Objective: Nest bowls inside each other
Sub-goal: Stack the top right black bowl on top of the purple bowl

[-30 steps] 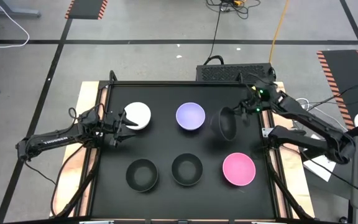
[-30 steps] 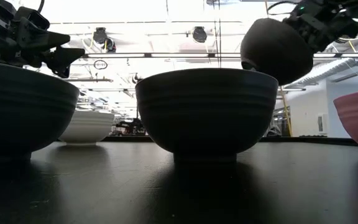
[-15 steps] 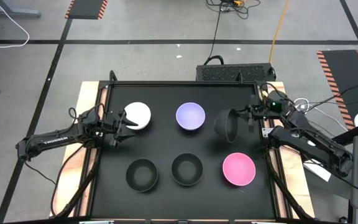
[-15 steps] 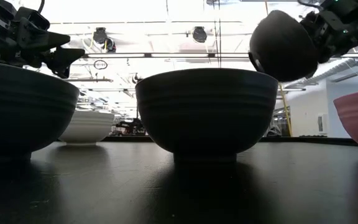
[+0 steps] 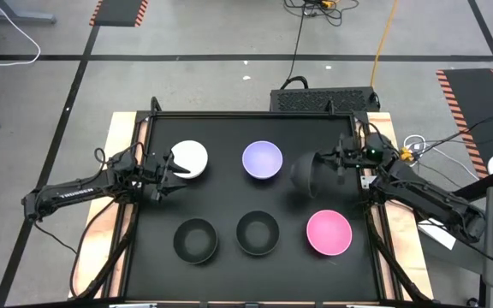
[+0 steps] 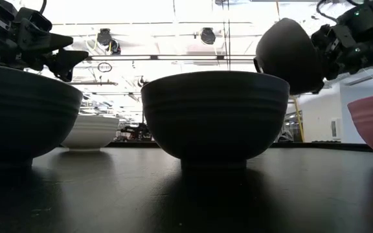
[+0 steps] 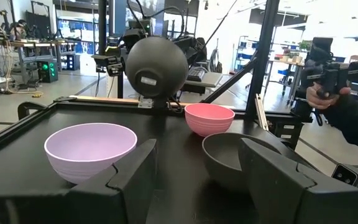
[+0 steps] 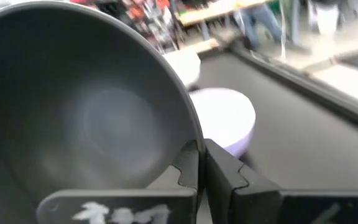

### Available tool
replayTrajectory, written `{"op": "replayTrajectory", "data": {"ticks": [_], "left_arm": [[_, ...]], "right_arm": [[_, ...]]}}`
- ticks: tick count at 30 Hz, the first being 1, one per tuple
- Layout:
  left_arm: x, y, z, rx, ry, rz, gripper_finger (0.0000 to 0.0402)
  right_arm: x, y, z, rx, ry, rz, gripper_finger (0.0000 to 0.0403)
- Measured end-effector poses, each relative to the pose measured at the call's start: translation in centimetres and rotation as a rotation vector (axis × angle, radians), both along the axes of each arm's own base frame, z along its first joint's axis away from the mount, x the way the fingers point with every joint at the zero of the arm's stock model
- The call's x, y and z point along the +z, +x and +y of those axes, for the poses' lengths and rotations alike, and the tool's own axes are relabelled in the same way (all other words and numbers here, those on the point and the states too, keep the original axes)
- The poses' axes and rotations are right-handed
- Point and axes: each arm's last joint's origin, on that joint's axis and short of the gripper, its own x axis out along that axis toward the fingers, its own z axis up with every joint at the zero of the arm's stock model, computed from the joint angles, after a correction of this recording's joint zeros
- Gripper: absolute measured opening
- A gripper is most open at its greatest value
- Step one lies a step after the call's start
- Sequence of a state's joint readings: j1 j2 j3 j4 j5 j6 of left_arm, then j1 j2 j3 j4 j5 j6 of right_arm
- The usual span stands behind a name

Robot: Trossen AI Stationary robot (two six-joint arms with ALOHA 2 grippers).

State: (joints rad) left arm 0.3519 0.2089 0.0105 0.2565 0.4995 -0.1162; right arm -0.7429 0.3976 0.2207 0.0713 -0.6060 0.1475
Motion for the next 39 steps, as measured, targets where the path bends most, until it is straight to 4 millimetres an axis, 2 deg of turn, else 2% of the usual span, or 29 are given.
{"op": "replayTrajectory", "data": {"ticks": [3, 13, 23, 30, 39], "left_arm": [[0.0, 0.0, 0.0, 0.0, 0.0, 0.0, 0.023], [0.0, 0.0, 0.0, 0.0, -0.002, 0.0, 0.023], [0.0, 0.0, 0.0, -0.001, -0.017, 0.002, 0.023], [0.0, 0.0, 0.0, -0.001, -0.018, 0.002, 0.023], [0.0, 0.0, 0.0, -0.001, -0.018, 0.004, 0.023]], "right_arm": [[0.0, 0.2, -0.1, 0.029, -0.02, -0.066, 0.0], [0.3, 2.1, 0.3, 0.178, -0.061, -0.122, 0.0], [-0.5, 3.7, -0.4, 0.19, -0.047, -0.069, 0.0], [1.1, 5.7, -0.7, 0.229, -0.068, -0.071, 0.0], [3.8, 9.2, -3.3, 0.101, -0.112, 0.131, 0.0]]}}
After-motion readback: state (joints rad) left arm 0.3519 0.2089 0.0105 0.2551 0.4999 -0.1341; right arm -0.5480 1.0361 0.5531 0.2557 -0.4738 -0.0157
